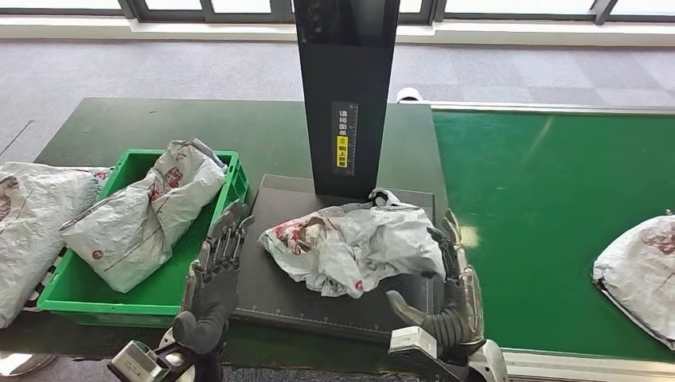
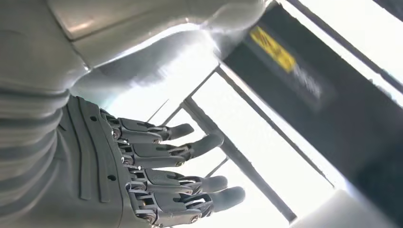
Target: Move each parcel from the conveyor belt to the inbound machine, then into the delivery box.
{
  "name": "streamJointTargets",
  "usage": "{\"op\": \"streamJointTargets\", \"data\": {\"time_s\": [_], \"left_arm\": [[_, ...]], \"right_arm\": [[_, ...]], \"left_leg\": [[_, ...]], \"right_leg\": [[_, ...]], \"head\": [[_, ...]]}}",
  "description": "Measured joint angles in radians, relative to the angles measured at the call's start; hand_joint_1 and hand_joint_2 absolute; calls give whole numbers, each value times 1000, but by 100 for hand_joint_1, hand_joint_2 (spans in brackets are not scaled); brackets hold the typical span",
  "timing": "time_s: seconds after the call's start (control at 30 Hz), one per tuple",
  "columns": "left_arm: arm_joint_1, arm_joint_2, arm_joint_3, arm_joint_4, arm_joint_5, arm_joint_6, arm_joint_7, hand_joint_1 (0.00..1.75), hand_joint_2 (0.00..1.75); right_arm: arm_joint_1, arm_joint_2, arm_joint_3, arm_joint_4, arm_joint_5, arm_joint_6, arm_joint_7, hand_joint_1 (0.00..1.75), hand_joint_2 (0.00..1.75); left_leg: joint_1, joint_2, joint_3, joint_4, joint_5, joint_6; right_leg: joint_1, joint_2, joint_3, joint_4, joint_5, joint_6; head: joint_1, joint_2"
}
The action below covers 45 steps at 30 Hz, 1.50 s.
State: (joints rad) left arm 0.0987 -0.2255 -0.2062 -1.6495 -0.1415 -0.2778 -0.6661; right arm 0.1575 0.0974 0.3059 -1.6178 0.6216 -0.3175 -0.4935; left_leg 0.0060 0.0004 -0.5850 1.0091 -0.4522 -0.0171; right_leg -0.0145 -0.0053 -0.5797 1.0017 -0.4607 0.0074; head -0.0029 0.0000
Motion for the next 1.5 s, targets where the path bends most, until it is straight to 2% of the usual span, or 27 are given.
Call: {"op": "streamJointTargets", "data": {"time_s": [0.1, 0.2, 0.67, 0.77, 0.87, 1.0, 1.07, 1.13, 1.2, 1.37, 1.5], "left_arm": [[-35, -6, -6, 45, 17, 23, 0, 0, 0], [-45, -6, -11, 66, 30, 31, 0, 0, 0], [-71, -6, -35, 124, 38, 34, 0, 0, 0], [-78, -6, -41, 140, -12, 40, 1, 0, 0], [-94, -6, -59, 178, -139, 99, 14, 0, 0], [-164, -16, -109, 315, -352, 284, 67, 0, 0], [-201, -28, -132, 396, -403, 352, 78, 0, 87], [-229, -39, -148, 458, -429, 382, 89, 0, 175], [-256, -45, -162, 513, -475, 418, 117, 0, 175], [-342, -77, -211, 706, -668, 578, 217, 0, 175], [-388, -97, -238, 833, -784, 621, 296, 0, 175]], "right_arm": [[18, -25, 0, -13, -71, -24, -52, 0, 175], [28, -31, 0, -13, -85, -39, -74, 0, 175], [52, -36, 0, -21, -71, -60, -50, 0, 175], [55, -36, 0, -27, -65, -67, -55, 0, 175], [62, -36, 0, -50, -56, -79, -68, 0, 175], [73, -34, 4, -96, -31, -103, -101, 0, 175], [76, -33, 11, -116, -23, -113, -109, 0, 175], [80, -32, 17, -129, -19, -118, -112, 0, 175], [82, -32, 22, -136, -15, -125, -118, 0, 175], [76, -37, 63, -137, -23, -195, -144, 0, 175], [61, -47, 101, -130, -45, -240, -149, 0, 175]], "left_leg": [[-1, 1, 0, 0, 0, 0], [-1, 1, 0, 1, 0, 0], [-1, 1, 0, 1, 0, 1], [-1, 1, 0, 1, 0, 1], [-1, 1, 0, 1, 0, 1], [-1, 1, 0, 1, 1, 1], [-1, 1, 0, 1, 1, 1], [-1, 1, 0, 1, 1, 1], [-1, 1, 0, 1, 1, 1], [-1, 1, 0, 1, 1, 1], [-1, 1, 0, 1, 1, 1]], "right_leg": [[-1, 2, 0, 0, 1, 1], [-1, 2, 0, 0, 2, 1], [-1, 3, -1, 0, 1, 1], [-1, 3, -1, 0, 1, 1], [-1, 2, -1, 0, 1, 1], [-1, 2, 0, 0, 2, 1], [-1, 2, 0, 0, 2, 1], [-1, 2, 0, 0, 2, 1], [-1, 2, 0, 0, 2, 1], [-1, 2, 0, 0, 2, 1], [-1, 2, -1, 0, 2, 1]], "head": [[0, 0], [0, 0], [0, 0], [0, 0], [0, 0], [0, 0], [0, 0], [0, 0], [0, 0], [0, 0], [0, 0]]}}
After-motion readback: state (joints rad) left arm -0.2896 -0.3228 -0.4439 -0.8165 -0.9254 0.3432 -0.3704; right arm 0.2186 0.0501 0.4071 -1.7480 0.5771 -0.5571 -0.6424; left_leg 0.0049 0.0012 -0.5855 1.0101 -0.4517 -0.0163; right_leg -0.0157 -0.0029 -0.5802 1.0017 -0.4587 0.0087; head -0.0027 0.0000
